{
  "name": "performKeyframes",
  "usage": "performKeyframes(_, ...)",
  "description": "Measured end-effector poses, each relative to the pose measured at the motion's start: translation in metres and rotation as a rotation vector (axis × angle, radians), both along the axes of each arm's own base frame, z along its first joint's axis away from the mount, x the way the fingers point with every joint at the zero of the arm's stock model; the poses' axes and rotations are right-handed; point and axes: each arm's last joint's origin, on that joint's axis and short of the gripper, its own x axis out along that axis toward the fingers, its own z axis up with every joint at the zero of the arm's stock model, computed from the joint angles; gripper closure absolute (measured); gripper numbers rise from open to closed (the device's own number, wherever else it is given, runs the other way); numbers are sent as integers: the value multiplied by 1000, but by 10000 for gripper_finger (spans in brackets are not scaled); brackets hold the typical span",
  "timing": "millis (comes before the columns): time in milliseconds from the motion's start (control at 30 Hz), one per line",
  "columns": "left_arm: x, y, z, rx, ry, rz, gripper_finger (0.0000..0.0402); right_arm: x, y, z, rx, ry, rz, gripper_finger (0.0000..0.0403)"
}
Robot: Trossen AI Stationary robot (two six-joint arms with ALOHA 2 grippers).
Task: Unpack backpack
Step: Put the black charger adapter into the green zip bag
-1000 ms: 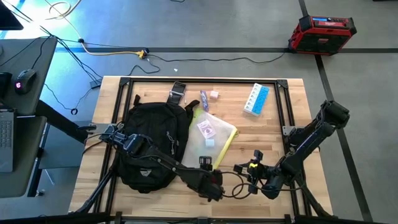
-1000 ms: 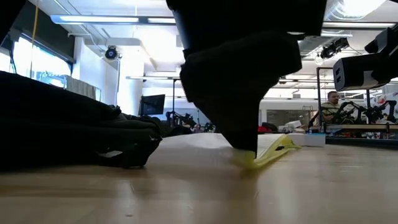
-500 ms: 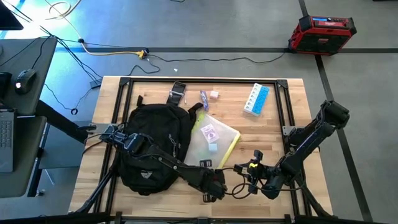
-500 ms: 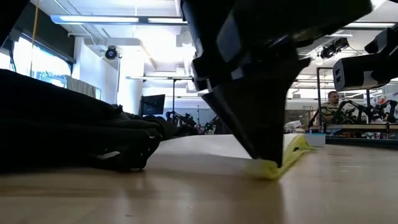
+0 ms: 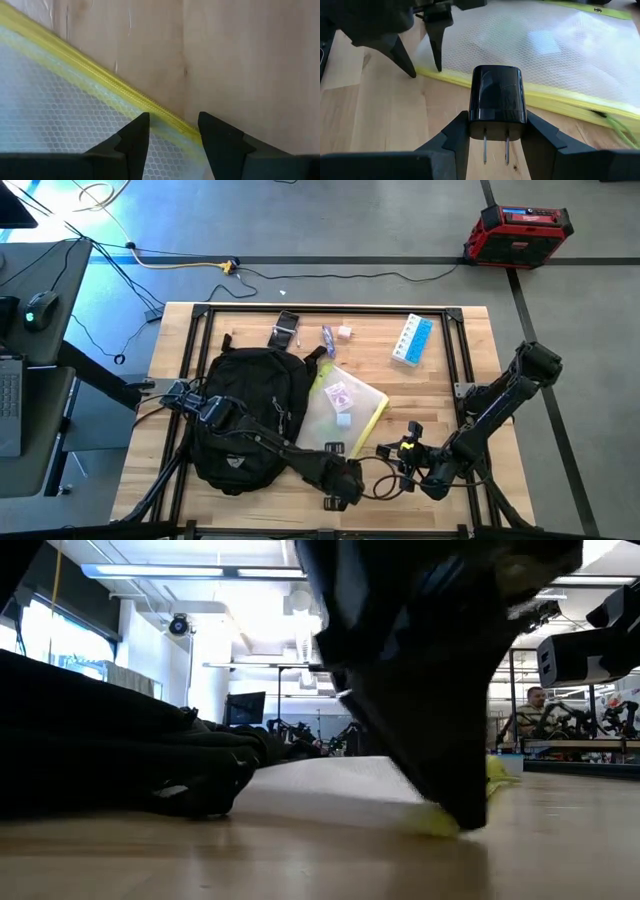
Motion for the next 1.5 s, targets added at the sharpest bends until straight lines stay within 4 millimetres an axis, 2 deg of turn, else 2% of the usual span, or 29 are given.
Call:
performKeyframes(100, -1, 1, -4, 9, 20, 17, 253, 0, 0, 0, 1, 0, 0, 285)
performKeyframes(200, -1, 1, -5, 1, 21, 44, 277, 0, 0, 0, 2, 0, -1, 285)
performKeyframes(367, -3, 2, 0, 15, 35, 48, 376, 0, 0, 0, 3, 0, -2, 285)
performKeyframes(433, -4, 3, 2, 47, 38, 56, 392, 0, 0, 0, 3, 0, -2, 285)
performKeyframes(633, -7, 6, 16, 183, 8, 112, 400, 0, 0, 0, 4, 1, -1, 285)
performKeyframes(933, -14, -4, 34, 316, -66, 168, 401, 0, 0, 0, 6, 2, 0, 285)
performKeyframes(1133, -18, -12, 34, 279, -86, 209, 401, 0, 0, 0, 6, 2, 0, 285)
performKeyframes(1367, -14, -8, 31, 252, -94, 222, 400, 0, 0, 0, 8, 1, -3, 285)
performKeyframes(1500, -7, -6, 32, 222, -114, 187, 377, 0, 0, 0, 8, 2, -2, 285)
